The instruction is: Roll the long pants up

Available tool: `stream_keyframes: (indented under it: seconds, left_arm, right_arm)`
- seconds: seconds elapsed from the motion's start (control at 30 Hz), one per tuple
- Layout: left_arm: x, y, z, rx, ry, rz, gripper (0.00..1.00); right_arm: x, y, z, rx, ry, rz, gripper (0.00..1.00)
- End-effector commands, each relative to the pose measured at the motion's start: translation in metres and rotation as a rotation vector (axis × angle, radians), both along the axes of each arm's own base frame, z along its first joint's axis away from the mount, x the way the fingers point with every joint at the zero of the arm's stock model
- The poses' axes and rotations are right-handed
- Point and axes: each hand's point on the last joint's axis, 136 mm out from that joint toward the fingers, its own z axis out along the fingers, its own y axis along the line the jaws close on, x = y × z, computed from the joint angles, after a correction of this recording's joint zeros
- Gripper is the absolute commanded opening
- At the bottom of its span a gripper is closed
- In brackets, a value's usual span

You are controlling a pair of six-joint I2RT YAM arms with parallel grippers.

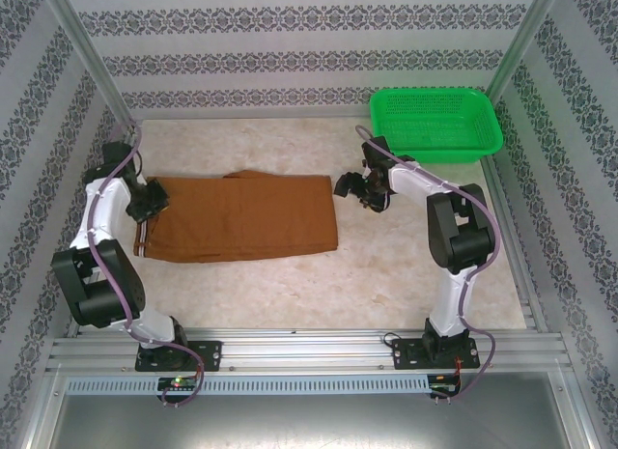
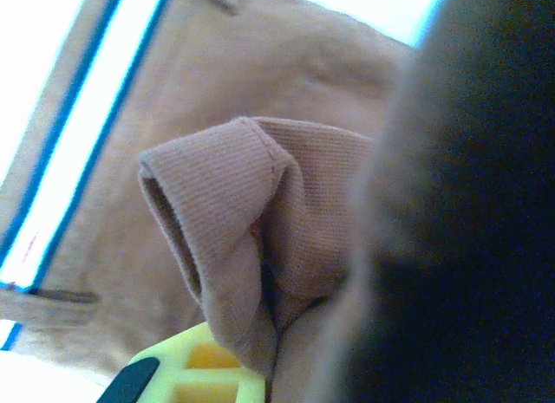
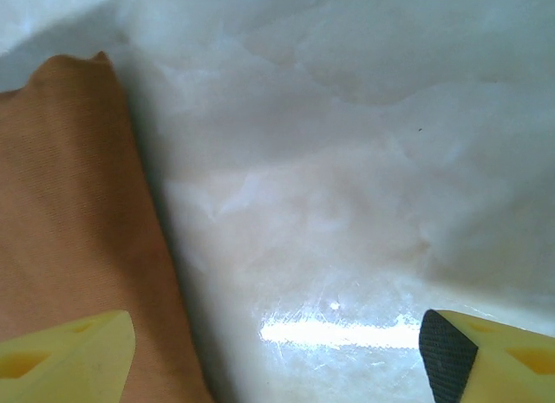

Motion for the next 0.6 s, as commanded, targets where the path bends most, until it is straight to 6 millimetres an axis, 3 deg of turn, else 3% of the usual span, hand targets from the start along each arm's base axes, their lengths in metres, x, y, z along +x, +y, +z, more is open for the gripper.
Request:
stream_keyframes:
  seconds: [0.0, 0.03, 0.1, 0.17, 0.27, 0.3, 0.4, 0.57]
  left_arm:
    - [-0.003, 0.046, 0.001, 0.085, 0.006, 0.116, 0.05]
    - [0.0, 0.055, 0.003, 0.088, 0.005, 0.134, 0.06]
    - [0.009, 0.062, 0.004, 0.067, -0.002, 0.141, 0.3]
    - [0.017, 0.071, 0.007, 0.088, 0.011, 0.159, 0.46]
    - [0.026, 0.077, 0.017, 0.114, -0.015, 0.171, 0.55]
    - [0.028, 0.077, 0.02, 0.118, -0.027, 0.165, 0.67]
    - [0.036, 0.068, 0.027, 0.111, -0.08, 0.133, 0.64]
    - [0.04, 0.019, -0.001, -0.011, -0.126, 0.048, 0.57]
  right_arm:
    - [-0.003, 0.006, -0.006, -0.003, 0.021, 0.027, 0.87]
    - [-0.004, 0.006, -0.007, -0.005, 0.024, 0.028, 0.87]
    - [-0.006, 0.009, -0.011, -0.008, 0.033, 0.039, 0.86]
    - [-0.007, 0.012, -0.012, -0.021, 0.039, 0.046, 0.86]
    - [-0.008, 0.019, -0.011, -0.024, 0.036, 0.064, 0.87]
    - [-0.007, 0.023, -0.009, -0.023, 0.03, 0.074, 0.86]
    - [-0.007, 0.042, -0.003, 0.007, 0.014, 0.139, 0.87]
    - [-0.008, 0.058, -0.005, 0.025, 0.017, 0.163, 0.86]
